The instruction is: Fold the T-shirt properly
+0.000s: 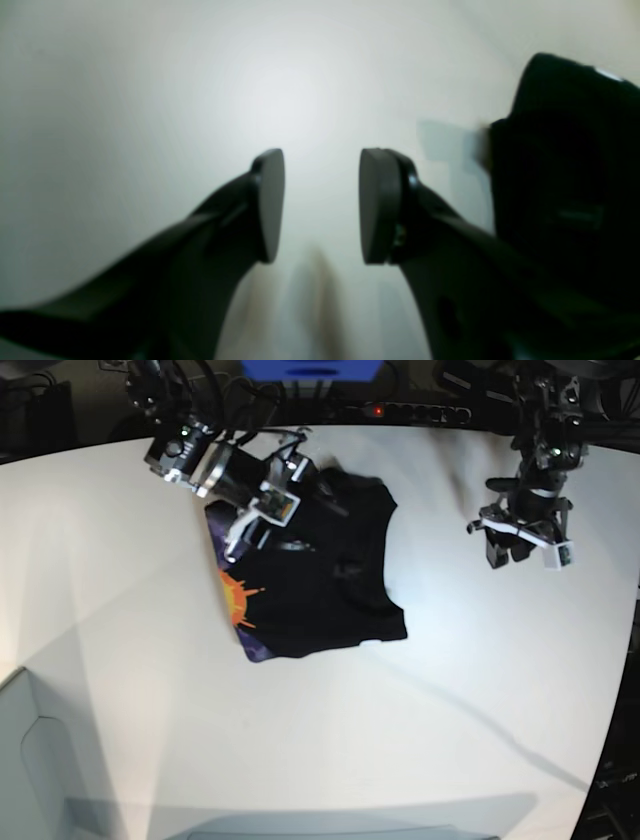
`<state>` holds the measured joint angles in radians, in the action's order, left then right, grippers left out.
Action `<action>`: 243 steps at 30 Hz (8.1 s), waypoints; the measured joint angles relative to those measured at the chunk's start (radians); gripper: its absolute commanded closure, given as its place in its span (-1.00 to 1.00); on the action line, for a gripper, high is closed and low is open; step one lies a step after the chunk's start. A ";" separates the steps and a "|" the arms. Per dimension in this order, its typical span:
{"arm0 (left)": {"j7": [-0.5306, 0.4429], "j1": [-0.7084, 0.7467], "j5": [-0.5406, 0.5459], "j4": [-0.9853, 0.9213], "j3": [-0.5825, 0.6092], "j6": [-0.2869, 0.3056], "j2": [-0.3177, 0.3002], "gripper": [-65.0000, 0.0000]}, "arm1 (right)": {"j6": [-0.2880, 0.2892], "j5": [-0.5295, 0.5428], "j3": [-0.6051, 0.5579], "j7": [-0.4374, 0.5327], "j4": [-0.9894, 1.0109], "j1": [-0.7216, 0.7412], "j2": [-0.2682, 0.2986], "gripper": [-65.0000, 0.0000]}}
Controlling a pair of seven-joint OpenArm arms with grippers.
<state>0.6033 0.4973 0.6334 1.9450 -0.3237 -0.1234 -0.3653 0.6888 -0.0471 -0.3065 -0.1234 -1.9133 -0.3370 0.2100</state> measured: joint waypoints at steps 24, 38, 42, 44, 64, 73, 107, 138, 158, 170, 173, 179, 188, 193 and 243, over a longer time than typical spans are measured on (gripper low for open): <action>-0.009 0.167 -0.003 0.038 0.169 0.002 0.258 -0.15 | 0.000 -0.016 0.150 -0.021 -0.004 -0.068 0.005 -0.06; -0.010 0.087 -0.003 0.006 0.316 0.000 0.251 0.04 | 0.001 -0.013 0.204 -0.023 0.010 -0.093 -0.002 -0.06; -0.012 0.084 -0.006 -0.038 0.340 0.000 0.250 0.27 | 0.000 -0.016 0.268 -0.021 0.010 -0.095 0.000 -0.06; -0.008 0.090 -0.007 -0.043 0.347 0.000 0.249 0.27 | 0.000 -0.013 0.305 -0.019 0.018 -0.104 0.000 -0.06; -0.016 0.151 0.074 0.050 0.519 0.000 0.158 0.27 | 0.000 -0.009 0.404 -0.021 0.162 -0.091 -0.005 -0.06; -0.013 0.074 0.044 0.002 0.560 -0.004 0.142 0.27 | -0.001 -0.009 0.404 -0.018 0.162 -0.091 -0.005 -0.06; -0.016 -0.093 0.068 -0.171 0.586 0.004 0.042 1.00 | 0.001 -0.013 0.397 -0.019 0.155 -0.032 -0.097 -0.06; -0.023 -0.073 0.058 -0.171 0.430 0.000 -0.003 1.00 | 0.000 -0.099 0.138 -0.078 0.210 -0.040 -0.204 -0.04; -0.016 -0.051 0.068 -0.169 0.398 0.015 -0.001 1.00 | 0.011 -0.095 0.278 -0.040 0.260 -0.082 -0.120 -0.04; -0.016 -0.039 0.072 -0.162 0.397 0.016 -0.001 1.00 | 0.021 -0.083 0.323 -0.035 0.271 -0.085 -0.113 -0.04; -0.001 -0.034 0.067 -0.128 0.397 0.014 -0.003 1.00 | 0.021 -0.083 0.323 -0.036 0.271 -0.085 -0.114 -0.04; 0.069 -0.018 0.069 -0.016 0.343 0.004 0.002 0.80 | 0.021 -0.084 0.323 -0.036 0.270 -0.084 -0.116 -0.05; 0.179 -0.003 0.060 0.042 0.235 0.000 0.003 -0.18 | 0.021 -0.088 0.323 -0.042 0.269 -0.074 -0.116 -0.06; 0.178 0.003 0.056 0.042 0.202 0.000 0.021 -0.19 | 0.021 -0.122 0.326 -0.081 0.206 -0.077 -0.114 -0.06; 0.175 0.058 0.284 0.017 0.141 0.000 0.121 1.00 | 0.020 -0.122 0.306 -0.079 0.046 -0.110 -0.111 -0.05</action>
<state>0.7780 0.5549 0.9176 1.9617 -0.1825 -0.1234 -0.2440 0.7090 -0.1692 -0.0002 -0.2020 -1.8675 -0.4473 0.0986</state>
